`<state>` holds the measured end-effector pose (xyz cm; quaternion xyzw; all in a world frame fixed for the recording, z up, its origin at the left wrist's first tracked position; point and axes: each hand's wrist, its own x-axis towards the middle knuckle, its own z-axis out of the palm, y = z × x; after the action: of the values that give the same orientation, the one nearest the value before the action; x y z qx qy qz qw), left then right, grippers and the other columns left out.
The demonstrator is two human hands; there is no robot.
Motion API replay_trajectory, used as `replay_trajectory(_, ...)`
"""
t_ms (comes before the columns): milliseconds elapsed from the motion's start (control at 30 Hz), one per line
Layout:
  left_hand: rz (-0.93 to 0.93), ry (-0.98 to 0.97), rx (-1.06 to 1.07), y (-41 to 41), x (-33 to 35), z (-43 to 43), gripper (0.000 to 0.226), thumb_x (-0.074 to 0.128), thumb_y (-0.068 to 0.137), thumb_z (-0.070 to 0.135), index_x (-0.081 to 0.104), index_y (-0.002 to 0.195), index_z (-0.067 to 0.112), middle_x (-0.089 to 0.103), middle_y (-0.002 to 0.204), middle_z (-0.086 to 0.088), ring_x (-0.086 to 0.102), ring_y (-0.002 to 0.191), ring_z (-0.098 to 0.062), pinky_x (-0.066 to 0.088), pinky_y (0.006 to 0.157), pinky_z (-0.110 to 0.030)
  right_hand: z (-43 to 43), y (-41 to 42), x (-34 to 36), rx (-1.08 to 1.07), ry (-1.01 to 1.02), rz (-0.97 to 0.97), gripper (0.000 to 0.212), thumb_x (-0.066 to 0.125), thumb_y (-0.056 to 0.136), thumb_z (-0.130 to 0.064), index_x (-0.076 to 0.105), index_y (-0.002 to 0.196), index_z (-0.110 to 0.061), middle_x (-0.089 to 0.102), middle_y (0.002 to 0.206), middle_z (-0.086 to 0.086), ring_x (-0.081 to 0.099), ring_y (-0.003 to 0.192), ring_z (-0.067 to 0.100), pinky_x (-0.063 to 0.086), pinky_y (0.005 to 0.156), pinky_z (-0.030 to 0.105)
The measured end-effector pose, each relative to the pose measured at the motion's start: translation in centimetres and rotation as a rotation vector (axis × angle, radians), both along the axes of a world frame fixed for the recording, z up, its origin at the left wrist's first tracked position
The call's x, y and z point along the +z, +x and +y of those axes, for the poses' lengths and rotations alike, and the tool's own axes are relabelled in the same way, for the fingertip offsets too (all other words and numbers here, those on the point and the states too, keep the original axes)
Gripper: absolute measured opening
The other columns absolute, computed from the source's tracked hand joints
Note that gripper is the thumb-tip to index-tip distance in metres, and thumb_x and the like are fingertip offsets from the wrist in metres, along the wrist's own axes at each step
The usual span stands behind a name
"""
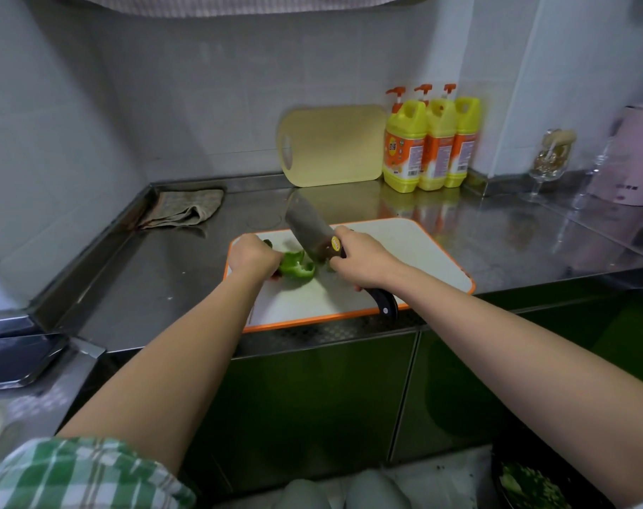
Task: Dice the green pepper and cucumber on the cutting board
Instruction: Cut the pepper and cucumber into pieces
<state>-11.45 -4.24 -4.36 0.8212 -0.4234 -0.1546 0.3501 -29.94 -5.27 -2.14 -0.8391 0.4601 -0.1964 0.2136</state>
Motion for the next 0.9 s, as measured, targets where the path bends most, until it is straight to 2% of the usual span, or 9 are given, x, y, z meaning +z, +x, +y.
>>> replay_trajectory(100,0.029,-0.003,-0.022,-0.4,0.2,0.2,0.021,0.068,0.086,0.021,0.073,0.088,0.001,0.073,0.077,-0.015,0.072,0.076,-0.026,0.058,0.082,-0.036,0.6,0.4,-0.1,0.003,-0.003,0.108,0.011,0.047,0.088,-0.009,0.042,0.098,-0.01,0.054,0.089,0.014,0.058,0.049,0.025,0.047,0.041,0.031)
replay_trajectory(300,0.05,0.005,-0.047,-1.4,0.1,0.0,0.019,0.071,0.082,0.018,0.072,0.083,-0.001,0.072,0.07,-0.014,0.072,0.072,-0.026,0.059,0.079,-0.039,1.0,-0.1,0.6,-0.004,0.042,0.247,0.014,0.046,0.088,-0.009,0.041,0.102,-0.01,0.053,0.089,0.013,0.058,0.05,0.022,0.04,0.04,0.024)
replay_trajectory(633,0.093,0.008,-0.043,-1.3,-0.3,-0.4,0.023,0.073,0.083,0.022,0.071,0.085,0.0,0.067,0.061,-0.01,0.072,0.072,-0.025,0.059,0.08,-0.039,0.8,-0.5,0.6,0.01,0.055,0.198,0.012,0.046,0.09,-0.009,0.04,0.1,-0.011,0.052,0.085,0.01,0.055,0.048,0.019,0.035,0.037,0.021)
replay_trajectory(800,0.076,0.013,-0.062,-1.2,-0.4,-0.6,0.019,0.073,0.082,0.018,0.071,0.082,-0.001,0.066,0.059,-0.01,0.072,0.071,-0.026,0.059,0.08,-0.04,0.6,-0.4,0.8,0.015,0.091,0.241,0.017,0.046,0.09,-0.008,0.041,0.107,-0.01,0.053,0.082,0.013,0.056,0.048,0.021,0.038,0.039,0.023)
replay_trajectory(900,0.064,0.012,-0.067,-1.1,-0.6,-0.8,0.017,0.073,0.079,0.015,0.071,0.077,-0.001,0.068,0.061,-0.013,0.071,0.071,-0.029,0.06,0.077,-0.042,0.2,0.5,0.4,-0.003,0.125,0.287,0.028,0.047,0.087,-0.006,0.043,0.115,-0.009,0.058,0.088,0.016,0.061,0.056,0.025,0.049,0.044,0.029)
